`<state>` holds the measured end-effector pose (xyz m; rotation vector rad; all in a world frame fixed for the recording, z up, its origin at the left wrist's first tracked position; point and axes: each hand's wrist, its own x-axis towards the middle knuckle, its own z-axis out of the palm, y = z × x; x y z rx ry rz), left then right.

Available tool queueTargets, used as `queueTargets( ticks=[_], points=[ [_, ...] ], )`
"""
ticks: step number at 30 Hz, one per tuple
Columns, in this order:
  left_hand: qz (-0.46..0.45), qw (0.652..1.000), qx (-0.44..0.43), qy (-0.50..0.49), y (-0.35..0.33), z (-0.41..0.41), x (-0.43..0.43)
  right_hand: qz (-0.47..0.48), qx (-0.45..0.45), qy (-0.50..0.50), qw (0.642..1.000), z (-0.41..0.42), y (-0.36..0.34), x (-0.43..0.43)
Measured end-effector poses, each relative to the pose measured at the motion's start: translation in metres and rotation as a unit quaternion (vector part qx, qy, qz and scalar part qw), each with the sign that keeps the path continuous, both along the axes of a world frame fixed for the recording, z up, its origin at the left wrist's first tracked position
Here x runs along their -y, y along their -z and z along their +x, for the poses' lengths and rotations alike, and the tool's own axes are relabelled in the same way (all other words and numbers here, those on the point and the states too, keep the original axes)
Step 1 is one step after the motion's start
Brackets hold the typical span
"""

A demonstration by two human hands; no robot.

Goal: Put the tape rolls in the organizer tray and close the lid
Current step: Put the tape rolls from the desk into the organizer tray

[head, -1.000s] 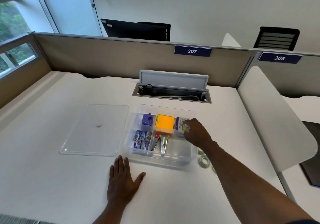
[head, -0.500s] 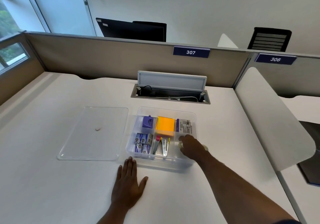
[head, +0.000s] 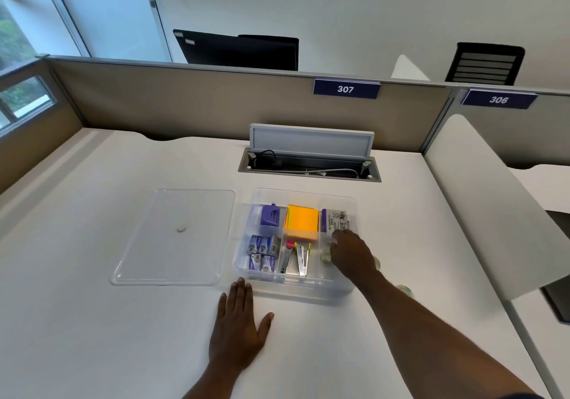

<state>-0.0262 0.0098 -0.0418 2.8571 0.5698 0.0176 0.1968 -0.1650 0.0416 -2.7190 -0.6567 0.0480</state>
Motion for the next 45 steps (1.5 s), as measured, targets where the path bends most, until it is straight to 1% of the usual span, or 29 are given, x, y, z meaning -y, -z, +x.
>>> queueTargets(
  ticks=[3,5,6,7,9,10,14,16,18,21,25,27,30,32,34,37,40,45],
  points=[
    [0.002,1.000,0.006,0.001,0.001,-0.001,0.000,0.060,0.080,0.075,0.992,0.002,-0.013,0.007],
    [0.003,1.000,0.008,0.002,0.002,0.000,-0.001,0.117,0.101,0.164,0.974,0.004,-0.024,0.014],
    [0.003,1.000,0.008,0.003,0.003,-0.001,-0.001,0.148,0.098,0.216,0.960,0.005,-0.027,0.020],
    [0.004,1.000,0.011,0.002,0.003,-0.001,-0.001,0.155,0.082,0.259,0.950,0.008,-0.028,0.028],
    [0.003,1.000,0.012,0.001,0.003,0.001,0.000,0.085,0.019,0.289,0.953,0.014,-0.023,0.047],
    [-0.002,1.000,0.013,0.000,0.003,0.001,0.000,0.047,-0.016,0.284,0.957,0.016,-0.016,0.056],
    [-0.005,1.000,0.009,0.001,0.001,0.000,0.000,0.014,-0.166,0.221,0.961,0.011,0.002,0.068],
    [-0.010,1.000,0.013,0.000,-0.001,0.000,0.000,-0.028,-0.204,0.178,0.962,0.011,0.007,0.067],
    [-0.014,1.000,0.012,0.003,0.000,0.000,0.000,-0.047,-0.219,0.146,0.964,0.012,0.008,0.067],
    [-0.011,1.000,0.017,0.008,0.000,-0.001,-0.001,-0.079,-0.215,0.106,0.968,0.010,0.008,0.070],
    [-0.007,1.000,0.013,0.008,0.000,-0.001,0.000,-0.099,-0.144,0.090,0.980,0.006,0.010,0.069],
    [-0.010,1.000,0.013,0.006,0.000,-0.001,-0.001,-0.077,-0.109,0.129,0.983,0.006,0.009,0.064],
    [-0.007,1.000,0.012,0.005,0.000,-0.001,-0.001,-0.008,-0.041,0.207,0.977,0.009,-0.001,0.054],
    [-0.009,1.000,0.008,0.007,0.000,0.000,-0.001,0.024,0.003,0.223,0.975,0.012,-0.011,0.049],
    [-0.013,1.000,0.007,0.007,0.001,-0.001,-0.001,0.046,0.025,0.210,0.976,0.014,-0.020,0.044],
    [-0.015,1.000,0.010,0.007,0.001,-0.001,-0.001,0.053,0.025,0.123,0.991,0.016,-0.027,0.034],
    [-0.014,1.000,0.009,0.006,0.001,0.000,-0.002,0.030,-0.020,0.025,0.999,0.013,-0.027,0.023],
    [-0.017,1.000,0.013,0.004,0.003,0.000,-0.002,-0.006,-0.077,-0.024,0.997,-0.001,-0.019,0.010]
  ],
)
